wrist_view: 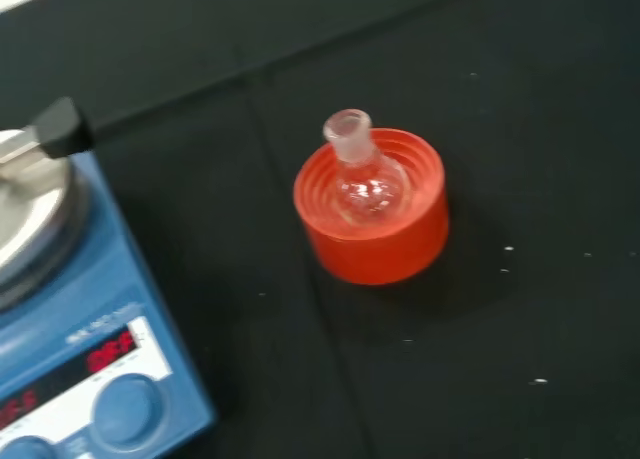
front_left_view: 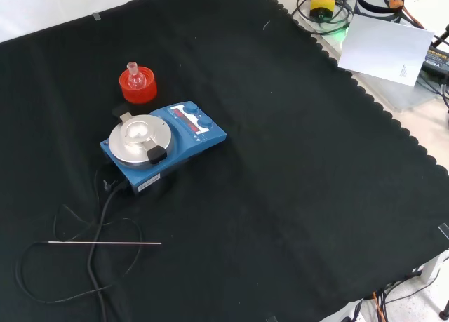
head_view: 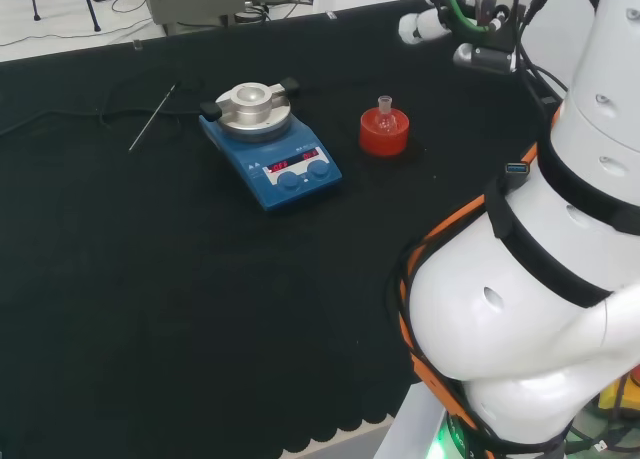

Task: Pick up the round-bottom flask.

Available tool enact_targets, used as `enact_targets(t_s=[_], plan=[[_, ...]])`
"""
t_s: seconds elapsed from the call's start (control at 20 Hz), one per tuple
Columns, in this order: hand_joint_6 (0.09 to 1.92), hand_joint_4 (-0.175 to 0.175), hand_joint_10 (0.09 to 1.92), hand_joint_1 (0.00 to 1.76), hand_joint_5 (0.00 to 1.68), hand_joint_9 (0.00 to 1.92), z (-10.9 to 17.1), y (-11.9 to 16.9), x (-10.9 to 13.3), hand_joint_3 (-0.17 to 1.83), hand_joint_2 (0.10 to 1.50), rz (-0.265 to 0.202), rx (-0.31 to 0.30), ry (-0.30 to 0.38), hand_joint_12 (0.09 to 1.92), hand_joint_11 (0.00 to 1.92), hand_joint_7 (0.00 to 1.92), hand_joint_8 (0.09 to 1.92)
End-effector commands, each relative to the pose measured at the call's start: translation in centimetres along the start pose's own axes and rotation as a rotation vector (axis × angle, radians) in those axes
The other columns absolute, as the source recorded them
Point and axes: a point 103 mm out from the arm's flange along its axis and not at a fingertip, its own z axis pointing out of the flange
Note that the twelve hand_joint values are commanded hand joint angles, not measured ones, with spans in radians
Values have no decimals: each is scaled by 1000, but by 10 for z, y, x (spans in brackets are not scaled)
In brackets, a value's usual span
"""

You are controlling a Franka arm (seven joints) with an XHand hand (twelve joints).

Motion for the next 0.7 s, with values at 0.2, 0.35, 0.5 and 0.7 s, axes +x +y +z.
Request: enact_targets(t_s=[0.2, 0.35, 0.5, 0.7], plan=[[87, -80, 720, 674, 513, 318, 54, 73, -7, 83, 954, -8, -22, 73, 1244, 0, 227, 666], [87, -80, 719, 691, 524, 327, 69, 82, -5, 86, 945, -7, -3, 72, 1250, 0, 234, 670], [87, -80, 717, 695, 529, 330, 80, 90, -3, 91, 942, -6, 9, 71, 1253, 0, 241, 672], [87, -77, 715, 697, 542, 333, 90, 98, -3, 97, 940, -10, 20, 69, 1255, 0, 244, 673]])
